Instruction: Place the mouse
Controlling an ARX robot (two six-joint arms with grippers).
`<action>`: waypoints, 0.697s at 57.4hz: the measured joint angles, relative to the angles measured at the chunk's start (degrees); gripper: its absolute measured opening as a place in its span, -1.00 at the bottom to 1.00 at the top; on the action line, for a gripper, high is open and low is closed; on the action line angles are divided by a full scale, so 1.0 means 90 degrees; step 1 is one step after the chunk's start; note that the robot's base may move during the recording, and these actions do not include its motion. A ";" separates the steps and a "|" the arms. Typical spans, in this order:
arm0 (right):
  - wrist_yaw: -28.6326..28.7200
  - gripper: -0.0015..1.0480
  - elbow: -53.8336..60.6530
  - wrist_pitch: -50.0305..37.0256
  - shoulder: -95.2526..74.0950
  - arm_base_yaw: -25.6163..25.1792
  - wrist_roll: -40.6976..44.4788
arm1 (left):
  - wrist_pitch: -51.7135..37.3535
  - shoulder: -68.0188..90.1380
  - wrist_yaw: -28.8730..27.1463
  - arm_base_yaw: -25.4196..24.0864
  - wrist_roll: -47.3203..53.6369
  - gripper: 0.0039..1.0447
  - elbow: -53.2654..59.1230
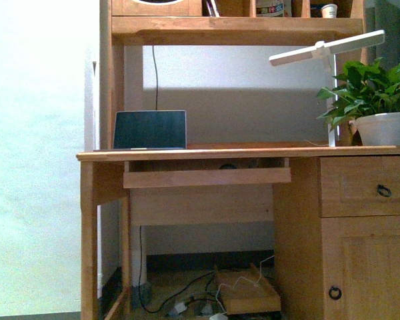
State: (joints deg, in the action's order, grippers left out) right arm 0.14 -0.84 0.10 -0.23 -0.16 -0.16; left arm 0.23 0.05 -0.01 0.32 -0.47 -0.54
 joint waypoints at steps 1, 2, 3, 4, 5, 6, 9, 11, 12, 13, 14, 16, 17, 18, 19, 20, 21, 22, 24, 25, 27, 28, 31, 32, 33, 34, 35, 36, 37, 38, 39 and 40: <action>0.0002 0.86 0.0000 0.0000 0.0000 0.0000 0.0000 | 0.0000 0.0000 0.0000 0.0000 0.0000 0.86 0.0000; 0.0002 0.86 0.0000 0.0000 0.0000 0.0000 0.0000 | 0.0000 0.0000 0.0000 0.0000 0.0000 0.86 0.0000; 0.0002 0.86 0.0000 0.0000 0.0000 0.0000 0.0000 | 0.0000 0.0000 0.0000 0.0000 0.0002 0.86 0.0000; 0.0002 0.86 0.0000 0.0000 0.0000 0.0000 0.0000 | 0.0000 0.0000 0.0000 0.0000 0.0000 0.86 0.0000; 0.0002 0.86 0.0000 0.0000 0.0000 0.0000 0.0000 | 0.0000 0.0000 0.0000 0.0000 0.0002 0.86 0.0000; 0.0000 0.86 0.0000 0.0000 0.0000 0.0000 0.0000 | 0.0000 0.0000 0.0000 0.0000 0.0000 0.86 0.0000; 0.0002 0.86 0.0000 0.0000 0.0000 0.0000 0.0000 | 0.0000 0.0000 0.0002 0.0000 0.0000 0.86 0.0000; 0.0000 0.86 0.0000 0.0000 0.0000 0.0000 0.0000 | 0.0000 0.0000 0.0000 0.0000 0.0000 0.86 0.0000; 0.0002 0.86 0.0000 0.0000 0.0000 0.0000 0.0000 | 0.0000 0.0000 0.0000 0.0000 0.0000 0.86 0.0000; 0.0000 0.86 0.0000 0.0000 0.0000 0.0000 0.0000 | 0.0000 0.0000 0.0000 0.0000 0.0002 0.86 0.0000; 0.0000 0.86 0.0000 0.0000 0.0000 0.0000 0.0000 | 0.0000 0.0000 0.0000 0.0000 0.0002 0.86 0.0000; 0.0002 0.86 0.0000 0.0000 0.0000 0.0000 0.0000 | 0.0000 0.0000 0.0000 0.0000 0.0002 0.86 0.0000; 0.0002 0.86 0.0000 0.0000 0.0000 0.0000 0.0000 | 0.0000 0.0000 0.0002 0.0000 0.0000 0.86 0.0000; 0.0002 0.86 0.0000 0.0000 0.0000 0.0000 0.0002 | 0.0000 0.0000 0.0000 0.0000 0.0000 0.86 0.0000; 0.0002 0.86 0.0000 0.0000 0.0000 0.0000 0.0000 | 0.0000 0.0000 -0.0002 0.0000 0.0000 0.86 0.0000; 0.0005 0.86 0.0000 0.0000 0.0000 0.0000 0.0000 | 0.0000 0.0000 0.0000 0.0000 0.0000 0.86 0.0000; 0.0002 0.86 0.0000 0.0000 0.0000 0.0000 0.0000 | 0.0000 0.0000 0.0000 0.0000 0.0000 0.86 0.0000; 0.0000 0.86 0.0000 0.0000 0.0000 0.0000 0.0000 | 0.0000 0.0000 0.0000 0.0000 0.0000 0.86 0.0000; -0.0005 0.86 0.0000 0.0000 0.0000 0.0000 0.0000 | 0.0000 0.0000 0.0002 0.0000 0.0000 0.86 0.0000; -0.0002 0.86 0.0000 0.0000 0.0000 0.0000 0.0002 | 0.0000 0.0000 0.0002 0.0000 0.0002 0.86 0.0000; -0.0002 0.86 0.0000 0.0000 0.0000 0.0000 0.0000 | 0.0000 -0.0002 0.0000 0.0000 0.0000 0.86 0.0000; 0.0000 0.86 0.0000 0.0000 0.0000 0.0000 0.0000 | 0.0000 -0.0002 0.0000 0.0000 0.0000 0.86 0.0000; 0.0002 0.86 0.0000 0.0000 0.0000 0.0000 0.0000 | 0.0000 0.0000 0.0002 0.0000 0.0000 0.86 0.0000; 0.0002 0.86 0.0000 0.0000 0.0000 0.0000 0.0000 | 0.0000 0.0000 0.0002 0.0000 0.0002 0.86 0.0000; 0.0000 0.86 0.0000 0.0000 0.0000 0.0000 0.0000 | 0.0000 -0.0002 0.0002 0.0000 0.0000 0.86 0.0000; 0.0000 0.86 0.0000 0.0000 0.0002 0.0000 0.0000 | 0.0000 -0.0002 0.0000 0.0000 0.0002 0.86 0.0000; 0.0000 0.86 0.0000 0.0000 0.0002 0.0000 0.0000 | 0.0000 0.0000 0.0000 0.0000 0.0000 0.86 0.0000; 0.0002 0.86 0.0000 0.0000 0.0000 0.0000 0.0000 | 0.0000 0.0000 -0.0002 0.0000 0.0000 0.86 0.0000; 0.0002 0.86 0.0000 0.0000 0.0000 0.0000 0.0000 | 0.0000 0.0000 0.0005 0.0000 0.0000 0.86 0.0000; 0.0000 0.86 0.0000 0.0000 0.0000 0.0000 0.0000 | 0.0000 0.0000 0.0002 0.0000 0.0000 0.86 0.0000; -0.0002 0.86 0.0000 0.0000 0.0000 0.0000 0.0000 | 0.0000 -0.0002 0.0002 0.0000 0.0000 0.86 0.0000; -0.0005 0.86 0.0000 0.0000 0.0000 0.0000 0.0000 | 0.0000 -0.0002 0.0002 0.0000 0.0000 0.86 0.0000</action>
State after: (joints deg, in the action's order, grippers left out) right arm 0.10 -0.84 0.10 -0.23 -0.16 -0.16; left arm 0.23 0.03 0.01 0.32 -0.47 -0.54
